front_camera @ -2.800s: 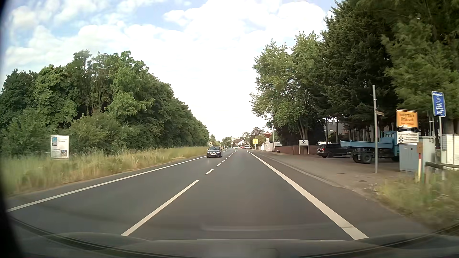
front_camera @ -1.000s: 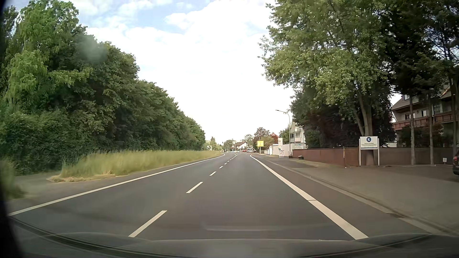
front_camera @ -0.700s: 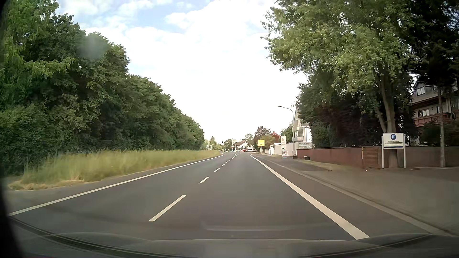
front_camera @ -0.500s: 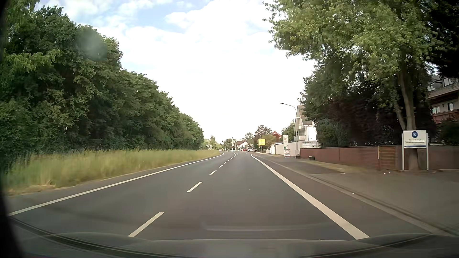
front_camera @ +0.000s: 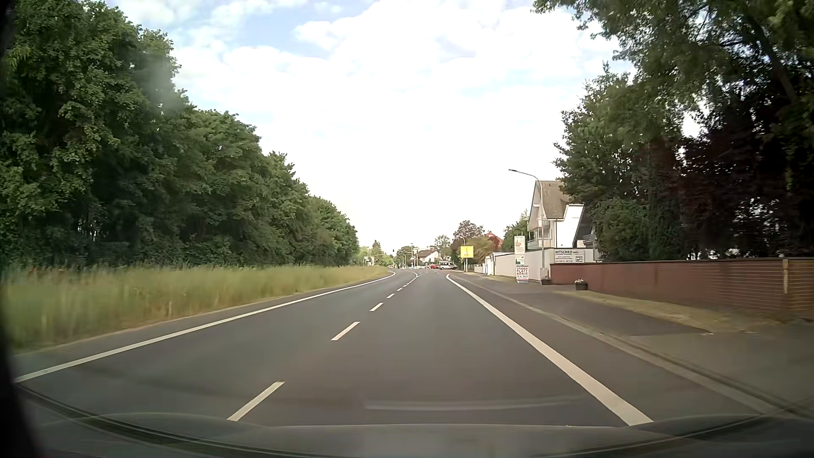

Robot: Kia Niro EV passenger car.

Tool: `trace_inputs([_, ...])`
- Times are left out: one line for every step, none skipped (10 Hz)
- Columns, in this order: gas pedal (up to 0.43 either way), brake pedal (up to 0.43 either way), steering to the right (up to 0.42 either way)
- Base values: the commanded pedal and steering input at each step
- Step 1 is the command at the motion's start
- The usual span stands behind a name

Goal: Follow the waypoints while adhering to traffic rules and regulations

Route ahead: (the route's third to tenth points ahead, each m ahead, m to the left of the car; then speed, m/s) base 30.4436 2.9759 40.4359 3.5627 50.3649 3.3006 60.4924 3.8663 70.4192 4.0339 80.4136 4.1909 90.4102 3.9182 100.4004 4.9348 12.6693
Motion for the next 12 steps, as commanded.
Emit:
trace_inputs([0.098,0.03,0.0])
trace_inputs([0.087,0.03,0.0])
trace_inputs([0.087,0.03,0.0])
trace_inputs([0.079,0.03,0.0])
trace_inputs([0.079,0.03,0.0])
trace_inputs([0.079,0.03,0.0])
trace_inputs([0.079,0.03,0.0])
trace_inputs([0.079,0.03,0.001])
trace_inputs([0.079,0.03,0.001])
trace_inputs([0.079,0.03,0.002])
trace_inputs([0.067,0.03,0.001])
trace_inputs([0.067,0.03,0.001])
